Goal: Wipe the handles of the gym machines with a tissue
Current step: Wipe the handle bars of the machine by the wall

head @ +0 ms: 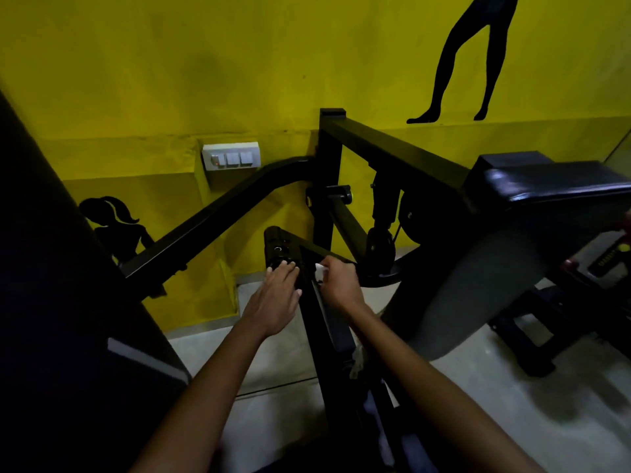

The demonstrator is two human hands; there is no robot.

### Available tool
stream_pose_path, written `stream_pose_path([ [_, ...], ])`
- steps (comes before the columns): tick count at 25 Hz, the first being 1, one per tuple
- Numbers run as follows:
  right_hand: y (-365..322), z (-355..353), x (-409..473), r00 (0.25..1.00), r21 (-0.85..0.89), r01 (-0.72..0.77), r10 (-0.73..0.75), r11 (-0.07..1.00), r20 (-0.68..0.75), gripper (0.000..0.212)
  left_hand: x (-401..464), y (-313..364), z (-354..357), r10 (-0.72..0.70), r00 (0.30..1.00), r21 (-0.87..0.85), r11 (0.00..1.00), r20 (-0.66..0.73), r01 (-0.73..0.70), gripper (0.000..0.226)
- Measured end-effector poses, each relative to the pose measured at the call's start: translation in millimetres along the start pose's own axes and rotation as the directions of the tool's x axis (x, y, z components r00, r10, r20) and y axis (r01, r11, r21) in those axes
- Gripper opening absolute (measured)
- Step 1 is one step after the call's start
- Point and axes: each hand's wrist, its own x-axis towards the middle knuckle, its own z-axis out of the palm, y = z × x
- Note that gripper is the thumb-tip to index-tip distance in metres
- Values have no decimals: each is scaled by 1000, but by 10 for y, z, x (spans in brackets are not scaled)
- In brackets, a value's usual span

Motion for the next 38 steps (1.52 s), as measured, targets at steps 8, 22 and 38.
stream_pose_path([
  [8, -4, 359, 382, 998, -14, -69, 69, 998, 6, 16, 176, -204, 179, 4, 1000, -62, 998, 29, -2, 45],
  [22, 141, -13, -396, 991, -87, 50, -39, 995, 124, 16, -217, 219, 63, -83, 994, -171, 981, 74, 94, 46],
  [38, 129, -474, -1665, 971, -188, 205, -176, 961, 161, 18, -961, 668, -27, -79, 989, -165, 981, 125, 99, 47],
])
